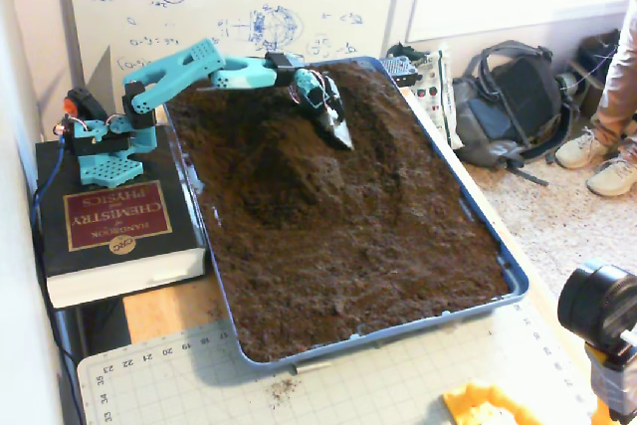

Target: Build a berm.

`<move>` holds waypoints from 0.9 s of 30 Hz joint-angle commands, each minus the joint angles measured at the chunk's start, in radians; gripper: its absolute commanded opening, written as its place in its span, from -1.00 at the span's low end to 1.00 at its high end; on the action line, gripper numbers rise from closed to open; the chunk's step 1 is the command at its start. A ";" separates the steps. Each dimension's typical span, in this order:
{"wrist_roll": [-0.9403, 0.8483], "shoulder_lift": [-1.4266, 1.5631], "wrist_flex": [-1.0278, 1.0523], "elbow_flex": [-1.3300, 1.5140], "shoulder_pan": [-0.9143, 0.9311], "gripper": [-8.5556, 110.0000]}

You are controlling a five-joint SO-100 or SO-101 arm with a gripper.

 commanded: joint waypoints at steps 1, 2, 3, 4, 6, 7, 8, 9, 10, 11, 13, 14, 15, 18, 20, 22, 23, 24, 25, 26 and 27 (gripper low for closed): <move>-0.037 0.206 0.072 0.091 -0.003 -0.85; -0.044 0.232 0.081 0.123 -0.002 -0.85; -0.048 0.258 0.086 0.153 -0.002 -0.85; -0.049 0.281 0.087 0.181 0.000 -0.85; -0.049 0.321 0.087 0.227 0.002 -0.85; -0.049 0.337 0.087 0.247 0.002 -0.85; -0.051 0.351 0.092 0.262 0.003 -0.85; -0.051 0.364 0.094 0.278 0.003 -0.85; -0.051 0.377 0.097 0.291 0.005 -0.85; -0.051 0.390 0.098 0.305 0.006 -0.85; -0.051 0.416 0.098 0.334 0.008 -0.85; -0.051 0.430 0.098 0.351 0.009 -0.85; -0.051 0.443 0.098 0.370 0.009 -0.85; -0.051 0.488 0.098 0.423 0.009 -0.85; -0.051 0.517 0.098 0.457 0.009 -0.85; -0.051 0.540 0.098 0.480 0.009 -0.85; -0.051 0.551 0.098 0.489 0.009 -0.85; -0.051 0.560 0.098 0.494 0.009 -0.85; -0.051 0.568 0.098 0.495 0.009 -0.85; -0.049 0.577 0.098 0.491 0.009 -0.85; -0.049 0.584 0.098 0.485 0.009 -0.85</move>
